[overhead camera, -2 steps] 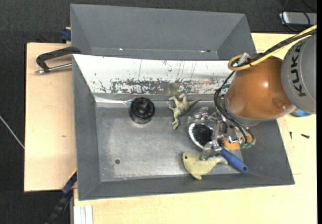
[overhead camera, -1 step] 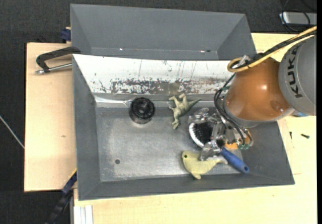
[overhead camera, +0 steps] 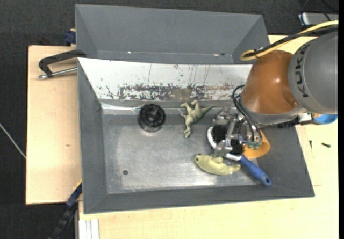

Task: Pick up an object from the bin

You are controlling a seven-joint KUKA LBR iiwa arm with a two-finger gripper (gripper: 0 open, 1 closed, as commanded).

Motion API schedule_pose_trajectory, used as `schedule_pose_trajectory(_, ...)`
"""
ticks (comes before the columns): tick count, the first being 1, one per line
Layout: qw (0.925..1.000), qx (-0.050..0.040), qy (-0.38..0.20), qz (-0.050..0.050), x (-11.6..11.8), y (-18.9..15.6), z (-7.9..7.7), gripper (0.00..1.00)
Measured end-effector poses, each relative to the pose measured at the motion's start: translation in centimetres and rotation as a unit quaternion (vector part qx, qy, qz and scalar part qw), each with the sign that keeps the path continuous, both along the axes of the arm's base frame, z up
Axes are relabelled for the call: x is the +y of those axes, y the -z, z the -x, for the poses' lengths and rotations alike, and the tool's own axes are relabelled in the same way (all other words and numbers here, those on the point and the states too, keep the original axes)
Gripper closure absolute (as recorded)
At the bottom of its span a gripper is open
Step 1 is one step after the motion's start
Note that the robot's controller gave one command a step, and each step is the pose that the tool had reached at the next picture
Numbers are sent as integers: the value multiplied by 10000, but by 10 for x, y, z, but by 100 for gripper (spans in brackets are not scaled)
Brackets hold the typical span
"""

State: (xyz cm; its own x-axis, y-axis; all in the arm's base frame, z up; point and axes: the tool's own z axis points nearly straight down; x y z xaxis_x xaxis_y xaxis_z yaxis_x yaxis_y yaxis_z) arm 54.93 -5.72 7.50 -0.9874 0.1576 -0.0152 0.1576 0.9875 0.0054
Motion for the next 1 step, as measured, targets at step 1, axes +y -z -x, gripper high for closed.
schedule_pose_trajectory(1, 10000, 12, 1, -6, 1, 0, 1, 100)
